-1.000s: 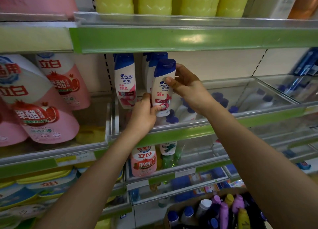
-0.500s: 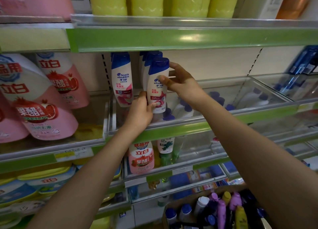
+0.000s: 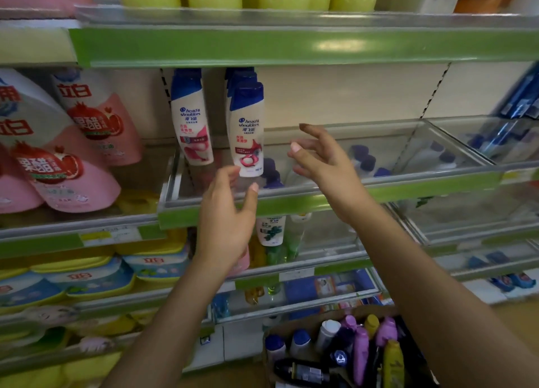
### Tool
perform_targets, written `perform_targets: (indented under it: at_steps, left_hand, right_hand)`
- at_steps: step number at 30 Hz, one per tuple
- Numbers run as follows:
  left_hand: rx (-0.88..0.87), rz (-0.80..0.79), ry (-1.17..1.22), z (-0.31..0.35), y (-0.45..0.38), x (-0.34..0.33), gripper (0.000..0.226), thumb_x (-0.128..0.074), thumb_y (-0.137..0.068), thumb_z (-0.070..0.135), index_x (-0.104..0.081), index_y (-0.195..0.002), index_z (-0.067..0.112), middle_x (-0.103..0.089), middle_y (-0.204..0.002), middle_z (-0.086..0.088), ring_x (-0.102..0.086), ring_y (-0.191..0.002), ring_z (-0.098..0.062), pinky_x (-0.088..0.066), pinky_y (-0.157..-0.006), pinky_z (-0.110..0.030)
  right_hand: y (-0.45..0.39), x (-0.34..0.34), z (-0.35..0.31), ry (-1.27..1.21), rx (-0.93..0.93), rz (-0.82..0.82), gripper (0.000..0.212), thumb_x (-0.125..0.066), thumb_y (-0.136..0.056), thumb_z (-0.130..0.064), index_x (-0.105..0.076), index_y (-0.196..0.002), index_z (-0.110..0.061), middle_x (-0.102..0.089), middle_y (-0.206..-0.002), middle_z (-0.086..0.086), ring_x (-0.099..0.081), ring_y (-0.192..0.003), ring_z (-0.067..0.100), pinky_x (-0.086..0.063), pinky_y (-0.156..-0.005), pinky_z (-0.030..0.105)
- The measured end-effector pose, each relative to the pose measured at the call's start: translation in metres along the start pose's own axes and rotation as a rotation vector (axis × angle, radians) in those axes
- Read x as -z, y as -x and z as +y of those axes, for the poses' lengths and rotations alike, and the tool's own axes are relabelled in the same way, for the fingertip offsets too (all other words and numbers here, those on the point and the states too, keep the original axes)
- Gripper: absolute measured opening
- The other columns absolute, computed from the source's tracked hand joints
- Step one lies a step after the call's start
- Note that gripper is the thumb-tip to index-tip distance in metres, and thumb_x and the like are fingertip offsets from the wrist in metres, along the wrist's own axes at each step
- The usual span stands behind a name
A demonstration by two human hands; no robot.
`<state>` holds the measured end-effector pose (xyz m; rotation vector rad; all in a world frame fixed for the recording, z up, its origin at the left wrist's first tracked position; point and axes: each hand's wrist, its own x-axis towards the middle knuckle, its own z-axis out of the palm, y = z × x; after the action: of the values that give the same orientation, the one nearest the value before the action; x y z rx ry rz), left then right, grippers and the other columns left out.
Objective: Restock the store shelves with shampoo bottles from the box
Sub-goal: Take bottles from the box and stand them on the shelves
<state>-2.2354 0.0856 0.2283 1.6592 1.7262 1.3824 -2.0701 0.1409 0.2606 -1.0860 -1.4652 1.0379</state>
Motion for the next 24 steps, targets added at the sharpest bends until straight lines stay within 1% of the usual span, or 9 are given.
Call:
perform_targets:
  at_steps: [3, 6, 10, 11, 14, 16, 19, 22, 24]
  left_hand:
    - [0.026, 0.014, 0.031, 0.014, 0.030, -0.014, 0.034, -0.060, -0.091, 0.027, -0.052, -0.123, 0.017, -0.059, -0.120, 0.004, -0.055, -0.113, -0.009, -0.048, -0.098, -0.033]
    - [0.068, 0.028, 0.054, 0.027, 0.059, -0.031, 0.029, -0.060, -0.091, 0.025, -0.055, -0.118, 0.016, -0.060, -0.113, 0.005, -0.057, -0.108, -0.008, -0.049, -0.093, -0.027]
    - [0.161, 0.010, 0.031, 0.024, 0.100, -0.057, 0.027, -0.057, -0.093, 0.025, -0.054, -0.119, 0.016, -0.056, -0.107, 0.010, -0.054, -0.102, -0.004, -0.043, -0.083, -0.012]
    - [0.200, -0.005, 0.039, 0.020, 0.111, -0.063, 0.027, -0.056, -0.094, 0.026, -0.054, -0.119, 0.017, -0.056, -0.107, 0.011, -0.054, -0.101, -0.004, -0.042, -0.082, -0.010]
    - [0.310, -0.025, 0.037, 0.000, 0.146, -0.082, 0.029, -0.056, -0.094, 0.026, -0.054, -0.121, 0.016, -0.057, -0.109, 0.010, -0.054, -0.103, -0.004, -0.044, -0.086, -0.017]
    - [0.381, -0.030, 0.032, -0.016, 0.169, -0.092, 0.026, -0.057, -0.093, 0.023, -0.055, -0.118, 0.015, -0.058, -0.107, 0.009, -0.054, -0.101, -0.004, -0.044, -0.086, -0.018]
    - [0.493, -0.018, 0.038, -0.042, 0.200, -0.102, 0.018, -0.059, -0.092, 0.017, -0.056, -0.109, 0.019, -0.059, -0.100, 0.010, -0.056, -0.093, -0.002, -0.041, -0.077, -0.009]
    - [0.563, -0.012, 0.017, -0.068, 0.228, -0.109, 0.017, -0.060, -0.091, 0.012, -0.055, -0.096, 0.027, -0.057, -0.090, 0.021, -0.057, -0.082, 0.009, -0.041, -0.066, -0.002]
    - [0.610, -0.041, -0.011, -0.084, 0.245, -0.112, 0.015, -0.059, -0.091, 0.011, -0.054, -0.095, 0.024, -0.056, -0.085, 0.022, -0.056, -0.076, 0.014, -0.039, -0.064, 0.001]
  right_hand:
    - [0.023, 0.017, 0.009, -0.037, -0.035, -0.054, 0.047, -0.060, -0.094, -0.027, -0.046, -0.138, -0.024, -0.060, -0.124, -0.001, -0.059, -0.116, 0.010, -0.049, -0.102, 0.038]
    - [0.046, 0.036, 0.023, -0.079, -0.071, -0.104, 0.043, -0.060, -0.094, -0.023, -0.049, -0.135, -0.021, -0.062, -0.123, 0.001, -0.060, -0.115, 0.010, -0.049, -0.103, 0.039]
    - [0.077, 0.056, 0.052, -0.112, -0.139, -0.176, 0.035, -0.060, -0.094, -0.019, -0.054, -0.128, -0.024, -0.063, -0.122, 0.004, -0.060, -0.115, 0.012, -0.048, -0.103, 0.040]
    - [0.085, 0.059, 0.062, -0.110, -0.165, -0.194, 0.035, -0.060, -0.094, -0.020, -0.055, -0.128, -0.024, -0.063, -0.123, 0.004, -0.060, -0.115, 0.011, -0.048, -0.103, 0.039]
    - [0.110, 0.064, 0.094, -0.105, -0.259, -0.235, 0.036, -0.060, -0.094, -0.020, -0.054, -0.130, -0.021, -0.064, -0.122, 0.002, -0.061, -0.112, 0.009, -0.050, -0.101, 0.036]
    - [0.127, 0.063, 0.117, -0.108, -0.323, -0.257, 0.035, -0.061, -0.094, -0.021, -0.055, -0.129, -0.022, -0.065, -0.121, 0.001, -0.062, -0.111, 0.009, -0.051, -0.100, 0.036]
    - [0.152, 0.059, 0.150, -0.119, -0.429, -0.282, 0.032, -0.060, -0.095, -0.020, -0.057, -0.127, -0.024, -0.065, -0.120, 0.001, -0.062, -0.112, 0.010, -0.050, -0.100, 0.035]
    - [0.173, 0.055, 0.182, -0.106, -0.516, -0.293, 0.030, -0.058, -0.096, -0.014, -0.058, -0.125, -0.024, -0.065, -0.119, 0.001, -0.061, -0.112, 0.010, -0.049, -0.099, 0.033]
    - [0.186, 0.053, 0.205, -0.102, -0.575, -0.285, 0.031, -0.058, -0.096, -0.013, -0.058, -0.126, -0.021, -0.066, -0.119, 0.002, -0.062, -0.112, 0.012, -0.049, -0.100, 0.035]
